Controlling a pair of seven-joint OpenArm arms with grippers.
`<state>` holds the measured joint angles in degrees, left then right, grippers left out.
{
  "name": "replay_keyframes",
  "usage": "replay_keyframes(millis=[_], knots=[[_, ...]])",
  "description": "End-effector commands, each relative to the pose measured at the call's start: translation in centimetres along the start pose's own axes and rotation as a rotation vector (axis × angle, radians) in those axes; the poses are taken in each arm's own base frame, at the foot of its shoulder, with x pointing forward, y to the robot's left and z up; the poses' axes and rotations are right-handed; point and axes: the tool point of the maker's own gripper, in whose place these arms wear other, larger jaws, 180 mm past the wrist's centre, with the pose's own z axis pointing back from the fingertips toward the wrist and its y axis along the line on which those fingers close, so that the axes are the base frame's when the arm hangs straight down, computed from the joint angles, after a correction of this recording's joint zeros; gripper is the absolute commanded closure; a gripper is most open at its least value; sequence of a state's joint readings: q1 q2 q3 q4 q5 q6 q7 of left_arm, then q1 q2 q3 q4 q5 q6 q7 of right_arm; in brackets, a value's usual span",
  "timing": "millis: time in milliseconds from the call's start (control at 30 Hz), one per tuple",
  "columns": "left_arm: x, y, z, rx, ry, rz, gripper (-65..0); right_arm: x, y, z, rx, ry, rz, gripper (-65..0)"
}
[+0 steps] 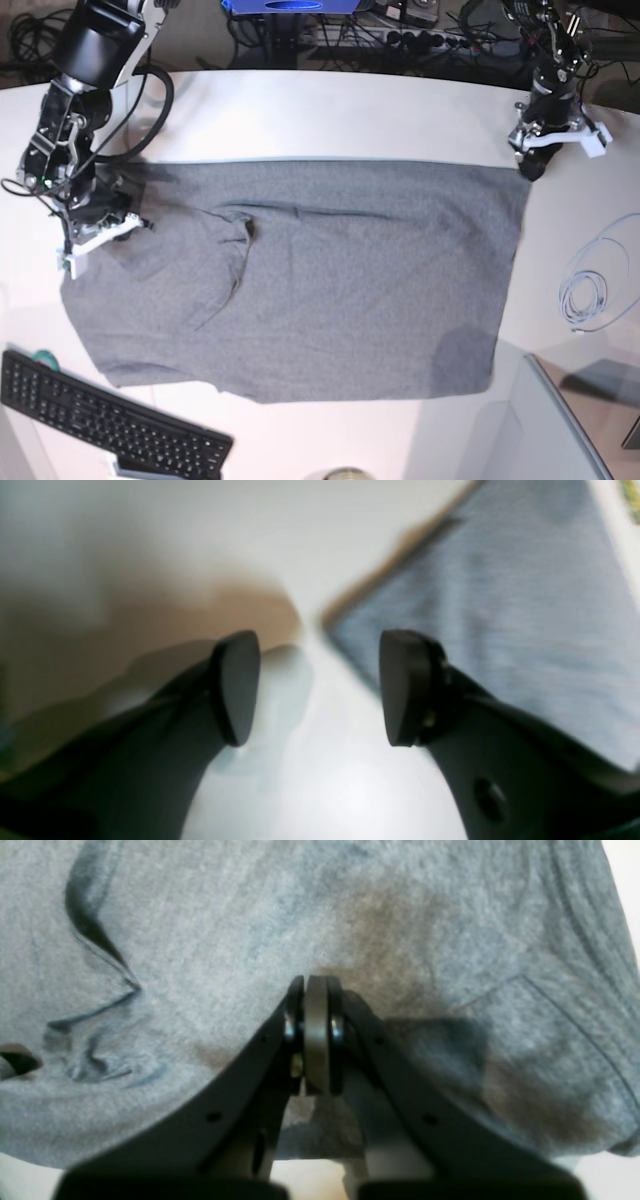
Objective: Layout the t-shirt on the table in an organized manner, then fold the t-shirt properly
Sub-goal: 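Release the corner with the left gripper and lift it away, then grasp the grey shirt's two corners with both grippers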
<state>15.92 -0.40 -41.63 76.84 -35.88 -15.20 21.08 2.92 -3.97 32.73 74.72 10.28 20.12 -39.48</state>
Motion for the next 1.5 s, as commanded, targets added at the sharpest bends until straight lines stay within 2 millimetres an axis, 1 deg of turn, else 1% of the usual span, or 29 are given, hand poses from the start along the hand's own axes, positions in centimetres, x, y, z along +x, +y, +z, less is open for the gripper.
replay_keyframes(millis=[0,100,133,233,400,533,600,633,667,700,767,833,967,1033,1133,1167,1267,1333,1433,1467], knots=[[1.4,-0.7,-0.1,-0.025,-0.041,-0.006,-36.7,1.6,0.3,0.3,0.012,-0.047,0.01,0.0],[1.7,-2.2,-1.2,-0.056,-0.044,-0.004,-36.7,1.2,0.1,0.3,0.009,-0.041,0.009,0.0],[1.4,-2.3,-1.5,-0.058,-0.034,0.001,-36.7,1.2,0.1,0.3,0.008,-0.04,0.009,0.0],[1.3,-2.2,-2.0,-0.054,-0.032,0.02,-36.2,1.1,0.1,0.3,0.008,-0.038,0.009,0.0],[1.0,-1.9,-1.8,-0.046,-0.024,0.019,-36.0,1.2,-0.2,0.6,0.002,-0.045,0.016,0.0],[0.4,-1.1,-1.3,-0.029,-0.01,0.016,-36.0,2.2,-0.3,1.6,-0.011,-0.082,0.034,0.0],[0.4,0.2,-1.2,0.003,-0.017,0.04,-36.0,2.3,-0.3,1.7,-0.011,-0.088,0.036,0.0],[0.5,1.0,-1.3,0.022,-0.019,0.058,-36.0,2.4,-0.3,1.7,-0.012,-0.091,0.038,0.0],[1.2,1.5,-1.7,0.031,-0.028,0.063,-36.0,2.4,-0.3,1.7,-0.012,-0.091,0.038,0.0],[1.2,1.9,-2.0,0.039,-0.02,0.065,-36.0,2.4,-0.3,1.7,-0.012,-0.091,0.038,0.0],[0.5,2.1,-2.6,0.039,0.01,0.057,-36.0,2.4,-0.3,1.7,-0.012,-0.089,0.037,0.0],[0.3,1.9,-2.9,0.031,0.026,0.044,-36.0,1.9,-0.5,1.7,-0.015,-0.081,0.037,0.0],[0.2,0.3,-3.2,-0.006,0.033,0.016,-36.0,1.7,-0.5,1.7,-0.015,-0.077,0.035,0.0],[-0.2,-0.4,-3.4,-0.025,0.045,0.004,-36.0,1.2,-0.7,1.7,-0.018,-0.069,0.035,0.0],[0.0,-1.7,-4.1,-0.051,0.045,0.002,-36.0,1.6,-0.8,2.3,-0.026,-0.086,0.044,0.0],[0.0,-1.9,-4.1,-0.053,0.043,0.004,-36.0,1.4,-1.0,2.5,-0.031,-0.085,0.048,0.0],[0.3,-2.3,-4.4,-0.06,0.037,0.005,-36.0,1.7,-1.3,3.4,-0.046,-0.107,0.064,0.0],[0.7,-2.9,-4.7,-0.071,0.027,0.01,-35.9,1.5,-1.5,4.0,-0.054,-0.113,0.075,0.0],[0.0,-2.5,-5.0,-0.06,0.047,0.024,-35.7,1.2,-0.9,4.7,-0.03,-0.133,0.078,-0.2],[-0.5,-2.2,-5.1,-0.053,0.059,0.031,-35.5,1.2,-1.3,5.3,-0.031,-0.15,0.057,-0.2]])
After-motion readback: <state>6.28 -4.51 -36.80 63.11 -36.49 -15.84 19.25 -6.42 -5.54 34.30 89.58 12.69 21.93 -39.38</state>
